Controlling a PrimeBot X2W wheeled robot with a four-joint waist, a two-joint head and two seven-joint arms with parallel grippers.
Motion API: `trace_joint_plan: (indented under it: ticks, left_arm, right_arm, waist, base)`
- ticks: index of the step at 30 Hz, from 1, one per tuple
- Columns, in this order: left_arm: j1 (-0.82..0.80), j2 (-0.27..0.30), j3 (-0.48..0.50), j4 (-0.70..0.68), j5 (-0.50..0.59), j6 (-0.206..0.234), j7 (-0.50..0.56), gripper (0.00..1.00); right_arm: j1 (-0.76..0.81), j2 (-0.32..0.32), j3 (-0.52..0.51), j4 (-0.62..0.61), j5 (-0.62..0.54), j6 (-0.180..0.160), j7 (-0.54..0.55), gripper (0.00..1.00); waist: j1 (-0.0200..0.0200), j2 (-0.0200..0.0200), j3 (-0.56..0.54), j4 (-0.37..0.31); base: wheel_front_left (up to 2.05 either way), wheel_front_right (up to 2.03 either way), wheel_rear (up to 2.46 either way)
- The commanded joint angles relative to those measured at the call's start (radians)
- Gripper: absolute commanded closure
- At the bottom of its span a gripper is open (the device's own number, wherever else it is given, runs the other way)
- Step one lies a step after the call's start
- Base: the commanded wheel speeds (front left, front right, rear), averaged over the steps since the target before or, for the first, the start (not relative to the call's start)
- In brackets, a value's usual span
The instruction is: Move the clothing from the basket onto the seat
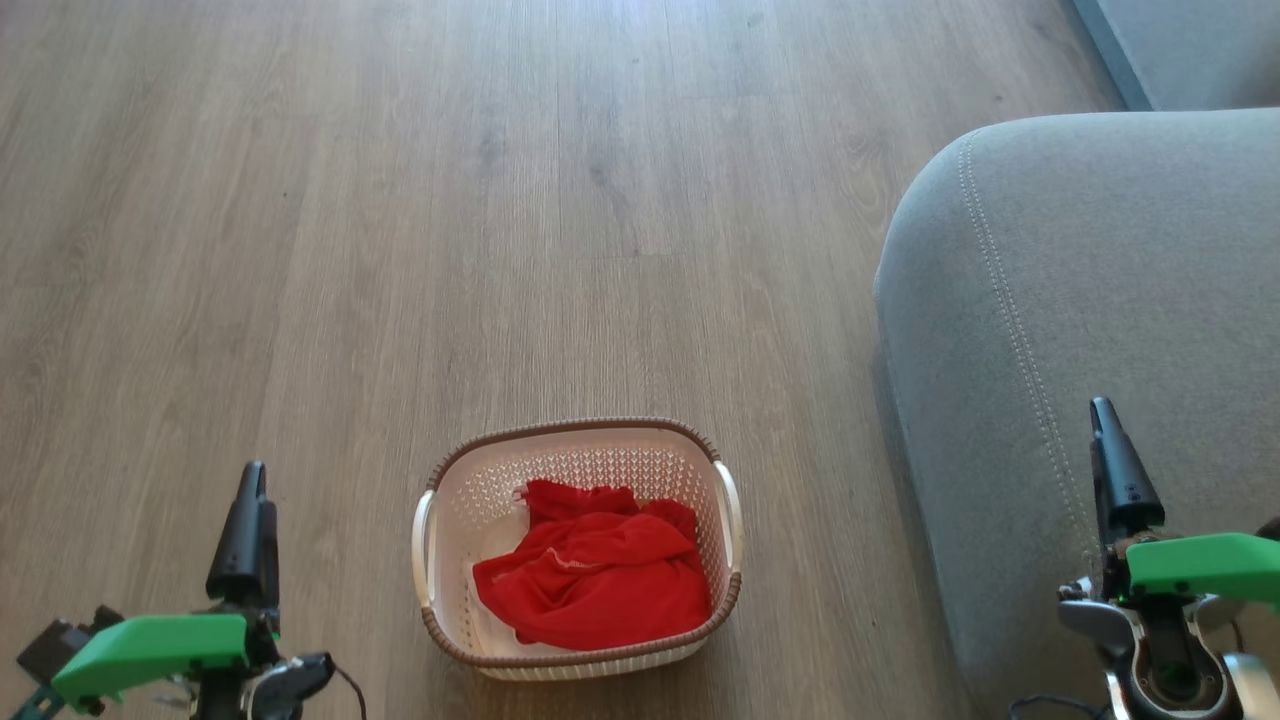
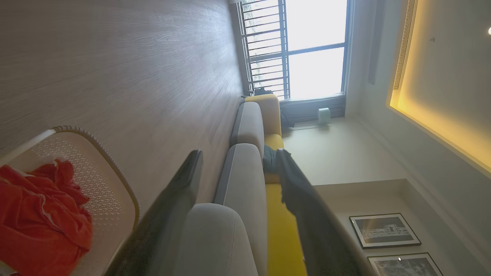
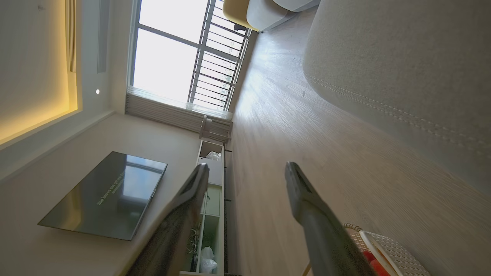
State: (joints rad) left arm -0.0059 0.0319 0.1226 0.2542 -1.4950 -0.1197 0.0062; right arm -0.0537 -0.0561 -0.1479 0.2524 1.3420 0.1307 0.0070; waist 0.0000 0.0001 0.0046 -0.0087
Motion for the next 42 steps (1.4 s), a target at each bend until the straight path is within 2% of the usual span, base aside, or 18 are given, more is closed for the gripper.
trace_joint_plan:
  ticks: [1,9,20,36,40,42]
  left_arm:
    - [-0.063,0.008,0.016,-0.045,0.018,-0.003,-0.010,0.00]
    - [-0.081,0.009,0.029,-0.091,0.080,-0.004,-0.033,0.00]
    - [-0.098,0.010,0.040,-0.170,0.201,-0.005,-0.069,0.00]
    - [-0.128,0.012,0.088,-0.277,0.399,-0.006,-0.115,0.00]
    - [-0.135,0.012,0.090,-0.300,0.461,0.034,-0.127,0.00]
    - [-0.137,0.013,0.086,-0.311,0.485,0.040,-0.130,0.00]
  right_arm:
    - [-0.063,0.002,0.007,-0.047,-0.024,0.000,-0.009,0.00]
    - [-0.085,0.002,0.015,-0.115,-0.184,0.000,-0.032,0.00]
    - [-0.107,0.003,0.096,-0.189,-0.478,0.000,-0.068,0.00]
    - [-0.139,0.002,0.145,-0.264,-0.756,0.000,-0.115,0.00]
    - [-0.146,0.002,0.158,-0.274,-0.822,0.000,-0.127,0.00]
    - [-0.147,0.002,0.161,-0.277,-0.838,0.000,-0.130,0.00]
  waist:
    - [0.0000,-0.0001,-0.001,0.000]
    - [0.0000,-0.0001,0.001,0.006]
    - [0.0000,-0.0001,0.009,0.005]
    - [0.0000,-0.0001,0.016,-0.001]
    - [0.0000,-0.0001,0.016,-0.003]
    - [0.0000,-0.0001,0.016,-0.003]
  base:
    - [0.00,0.00,0.00]
    - [0.00,0.00,0.00]
    - [0.00,0.00,0.00]
    - [0.00,0.00,0.00]
    - [0.00,0.00,0.00]
    - [0.00,0.00,0.00]
